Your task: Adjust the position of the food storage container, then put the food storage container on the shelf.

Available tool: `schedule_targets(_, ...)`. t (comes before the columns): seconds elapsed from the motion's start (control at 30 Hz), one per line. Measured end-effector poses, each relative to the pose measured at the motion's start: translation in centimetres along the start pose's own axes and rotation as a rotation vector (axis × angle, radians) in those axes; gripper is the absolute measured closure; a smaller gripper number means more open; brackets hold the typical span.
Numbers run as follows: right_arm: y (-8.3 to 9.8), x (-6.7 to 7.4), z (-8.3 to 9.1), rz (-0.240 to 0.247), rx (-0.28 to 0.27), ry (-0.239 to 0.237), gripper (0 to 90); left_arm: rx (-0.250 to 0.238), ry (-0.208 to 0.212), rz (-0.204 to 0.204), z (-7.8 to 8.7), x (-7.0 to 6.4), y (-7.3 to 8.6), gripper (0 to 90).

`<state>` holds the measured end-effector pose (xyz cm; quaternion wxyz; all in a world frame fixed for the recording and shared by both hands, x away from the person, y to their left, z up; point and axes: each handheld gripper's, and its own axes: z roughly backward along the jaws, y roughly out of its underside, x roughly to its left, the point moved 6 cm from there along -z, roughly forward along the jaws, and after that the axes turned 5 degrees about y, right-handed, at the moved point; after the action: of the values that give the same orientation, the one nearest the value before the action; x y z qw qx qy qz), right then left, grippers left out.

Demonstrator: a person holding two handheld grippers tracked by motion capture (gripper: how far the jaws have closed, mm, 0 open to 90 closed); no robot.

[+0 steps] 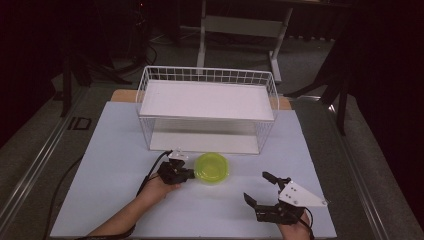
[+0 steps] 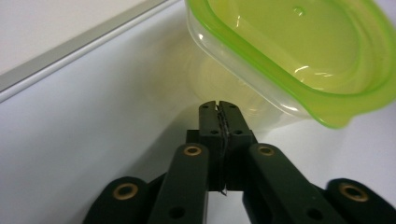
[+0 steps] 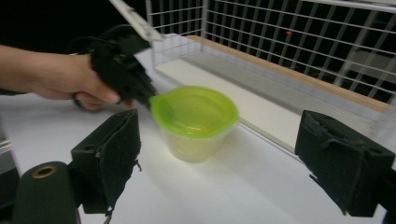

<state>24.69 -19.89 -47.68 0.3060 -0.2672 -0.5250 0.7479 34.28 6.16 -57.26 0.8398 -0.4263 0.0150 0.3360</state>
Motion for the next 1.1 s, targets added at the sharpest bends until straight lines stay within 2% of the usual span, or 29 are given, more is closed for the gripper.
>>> schedule_targets(0.07, 0.0, 0.0, 0.0, -0.007, 0.002, -0.001, 15.2, -0.023, 0.011, 0.024, 0.7, 0.0, 0.2, 79.6)
schedule_targets(0.13, 0.1, -0.1, 0.0, -0.008, 0.009, 0.010, 18.1, -0.028, 0.008, 0.019, 1.4, -0.1, 0.5, 68.4)
schedule_targets(0.2, 0.1, 0.1, -0.1, -0.030, 0.024, -0.032, 17.8, -0.049, 0.019, 0.014, 2.3, -0.4, 0.8, 65.1)
schedule_targets(0.23, 0.1, 0.3, -0.2, -0.040, 0.015, -0.058, 17.6, -0.061, 0.025, 0.015, 2.8, -0.6, 0.9, 58.3)
schedule_targets(0.27, 0.2, 0.4, -0.2, -0.047, 0.025, -0.059, 17.5, -0.073, 0.029, 0.018, 3.3, -0.7, 1.0, 49.7)
schedule_targets(0.3, 0.3, 0.4, -0.3, -0.022, 0.032, -0.044, 17.5, -0.091, 0.050, 0.035, 3.8, -0.9, 1.1, 38.9)
schedule_targets(0.33, 0.3, 0.4, -0.3, 0.007, 0.039, -0.024, 17.4, -0.094, 0.070, 0.039, 4.3, -1.2, 1.3, 33.9)
schedule_targets(0.37, 0.2, 0.4, -0.3, 0.010, 0.033, -0.018, 17.3, -0.099, 0.069, 0.032, 4.8, -1.5, 1.4, 27.6)
schedule_targets(0.4, 0.2, 0.6, -0.4, -0.011, 0.037, -0.041, 17.3, -0.100, 0.070, 0.033, 5.0, -1.7, 1.5, 15.3)
schedule_targets(0.43, 0.2, 0.7, -0.5, -0.015, 0.042, -0.046, 17.4, -0.105, 0.082, 0.044, 5.4, -1.9, 1.6, 11.7)
schedule_targets(0.47, 0.2, 0.7, -0.6, -0.008, 0.051, -0.030, 17.2, -0.124, 0.087, 0.070, 5.9, -2.1, 1.6, 11.6)
schedule_targets(0.5, 0.2, 0.8, -0.7, 0.003, 0.067, -0.014, 14.9, -0.140, 0.090, 0.083, 6.2, -2.3, 1.6, 9.1)
schedule_targets(0.53, 0.2, 0.9, -0.7, 0.001, 0.070, -0.018, 12.1, -0.162, 0.092, 0.086, 6.6, -2.4, 1.6, 7.5)
schedule_targets(0.6, -0.1, 0.9, -0.8, -0.023, 0.057, 0.001, 10.8, -0.203, 0.072, 0.085, 7.4, -2.8, 1.2, 4.7)
schedule_targets(0.67, -0.4, 0.9, -1.1, -0.057, 0.060, 0.023, 10.8, -0.224, 0.044, 0.073, 8.1, -3.2, 0.7, 5.0)
schedule_targets(0.73, -0.8, 0.8, -1.4, -0.097, 0.058, 0.017, 10.8, -0.251, 0.070, 0.045, 8.6, -3.6, 0.2, 5.3)
schedule_targets(0.93, -1.7, 0.4, -2.5, -0.086, 0.065, 0.030, 10.8, -0.271, 0.047, 0.010, 8.6, -3.9, -1.3, 5.5)
schedule_targets(1.03, -2.3, -0.3, -3.8, -0.115, 0.071, 0.035, 10.8, -0.269, 0.047, 0.004, 8.1, -4.1, -2.1, 6.6)
schedule_targets(1.1, -2.2, -0.7, -4.8, -0.157, 0.097, 0.029, 11.0, -0.274, 0.052, 0.004, 7.7, -4.2, -2.6, 7.2)
